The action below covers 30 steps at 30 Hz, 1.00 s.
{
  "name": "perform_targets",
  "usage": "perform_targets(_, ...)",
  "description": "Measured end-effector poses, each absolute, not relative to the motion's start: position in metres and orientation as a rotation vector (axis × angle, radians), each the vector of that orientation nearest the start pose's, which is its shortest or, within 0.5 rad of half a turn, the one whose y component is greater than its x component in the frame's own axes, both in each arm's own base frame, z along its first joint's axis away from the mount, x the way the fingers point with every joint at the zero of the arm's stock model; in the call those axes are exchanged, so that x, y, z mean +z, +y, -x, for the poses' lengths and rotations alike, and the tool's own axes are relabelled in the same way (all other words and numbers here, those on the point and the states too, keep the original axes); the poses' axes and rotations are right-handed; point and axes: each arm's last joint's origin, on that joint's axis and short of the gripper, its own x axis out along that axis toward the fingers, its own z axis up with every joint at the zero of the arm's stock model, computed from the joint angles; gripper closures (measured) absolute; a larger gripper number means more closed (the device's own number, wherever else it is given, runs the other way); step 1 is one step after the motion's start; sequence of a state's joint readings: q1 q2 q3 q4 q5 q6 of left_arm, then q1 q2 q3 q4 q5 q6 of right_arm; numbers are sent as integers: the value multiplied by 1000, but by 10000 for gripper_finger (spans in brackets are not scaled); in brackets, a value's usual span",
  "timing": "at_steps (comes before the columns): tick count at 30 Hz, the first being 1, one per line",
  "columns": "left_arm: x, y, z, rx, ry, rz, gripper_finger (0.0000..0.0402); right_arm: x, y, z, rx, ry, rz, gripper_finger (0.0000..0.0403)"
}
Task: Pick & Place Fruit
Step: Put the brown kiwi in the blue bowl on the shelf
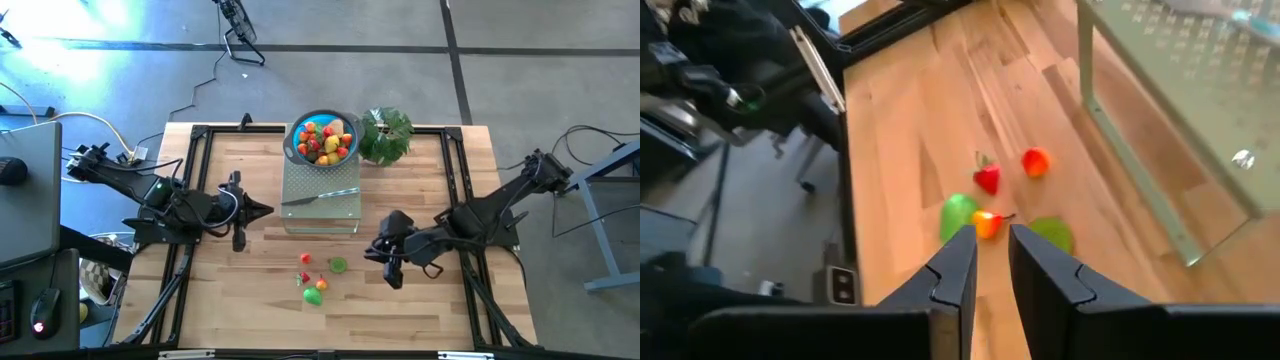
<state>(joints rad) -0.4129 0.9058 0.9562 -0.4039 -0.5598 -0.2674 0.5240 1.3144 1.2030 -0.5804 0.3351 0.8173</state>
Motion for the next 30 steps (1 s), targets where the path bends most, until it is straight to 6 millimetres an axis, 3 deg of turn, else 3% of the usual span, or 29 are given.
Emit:
perform_targets(9, 352, -60, -176, 189, 287, 128, 402, 315, 123, -262, -91, 710, -397, 349)
perform_targets(19, 350, -60, -175, 190, 306, 119, 402, 288, 135, -278, 44, 878, -396, 349)
perform_targets(26, 350, -61, -176, 144, 314, 128, 402, 285, 138, -280, 68, 900, -400, 349)
perform_targets(30, 350, -62, -176, 142, 315, 129, 402, 285, 135, -281, -10, 858, -379, 349)
